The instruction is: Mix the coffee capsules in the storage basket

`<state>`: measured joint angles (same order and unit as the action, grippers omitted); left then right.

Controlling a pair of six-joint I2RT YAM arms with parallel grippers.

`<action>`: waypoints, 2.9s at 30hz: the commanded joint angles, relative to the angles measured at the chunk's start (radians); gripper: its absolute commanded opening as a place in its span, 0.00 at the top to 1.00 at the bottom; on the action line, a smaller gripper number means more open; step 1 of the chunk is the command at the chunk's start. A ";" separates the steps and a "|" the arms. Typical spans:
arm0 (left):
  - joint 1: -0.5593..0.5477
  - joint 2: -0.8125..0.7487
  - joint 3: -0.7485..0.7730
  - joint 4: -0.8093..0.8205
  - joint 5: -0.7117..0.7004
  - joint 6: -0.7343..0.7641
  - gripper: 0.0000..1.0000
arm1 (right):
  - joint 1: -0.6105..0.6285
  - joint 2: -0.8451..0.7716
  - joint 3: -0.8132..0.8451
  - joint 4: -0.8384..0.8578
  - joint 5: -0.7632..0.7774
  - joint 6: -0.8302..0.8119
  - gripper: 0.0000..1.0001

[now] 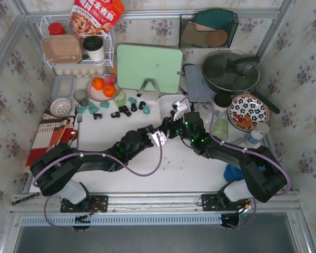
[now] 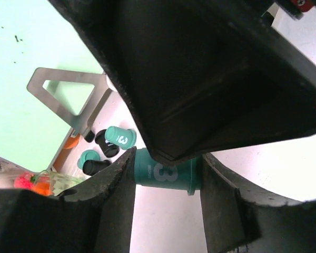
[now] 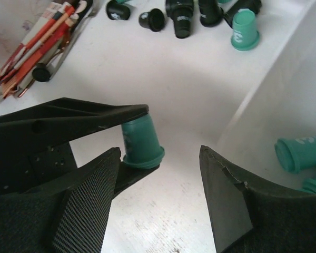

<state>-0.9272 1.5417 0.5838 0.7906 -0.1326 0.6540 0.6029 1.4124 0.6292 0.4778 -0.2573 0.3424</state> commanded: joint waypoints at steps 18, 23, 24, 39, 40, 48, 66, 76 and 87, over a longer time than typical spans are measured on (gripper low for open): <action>-0.002 -0.108 -0.062 0.107 0.142 -0.008 0.74 | 0.003 0.025 0.019 0.076 -0.176 0.012 0.43; -0.002 -0.120 -0.065 0.102 0.169 -0.022 0.74 | 0.003 0.038 0.030 0.062 -0.183 0.009 0.47; -0.002 -0.120 -0.065 0.100 0.171 -0.023 0.74 | 0.003 0.039 0.032 0.061 -0.184 0.009 0.50; 0.004 -0.149 -0.053 0.080 0.085 -0.095 0.41 | 0.003 0.001 0.007 0.037 0.015 0.009 0.95; 0.007 -0.151 -0.054 0.083 0.080 -0.105 0.38 | 0.003 -0.007 -0.001 0.038 0.044 0.009 0.99; 0.101 -0.188 -0.034 -0.001 -0.026 -0.310 0.01 | 0.002 -0.064 -0.076 0.038 0.456 -0.008 1.00; 0.395 0.181 0.528 -0.739 0.059 -0.817 0.10 | 0.003 0.143 0.043 -0.073 0.689 -0.084 0.29; 0.396 0.474 0.829 -0.859 0.135 -0.805 0.27 | 0.003 0.077 0.020 -0.070 0.617 -0.072 0.28; 0.396 0.616 0.990 -0.934 0.106 -0.759 0.39 | 0.003 0.057 0.014 -0.070 0.561 -0.063 0.29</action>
<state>-0.5312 2.1345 1.5391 -0.1081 -0.0154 -0.1314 0.6056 1.4750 0.6453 0.4065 0.3256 0.2752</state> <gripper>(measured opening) 0.629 0.715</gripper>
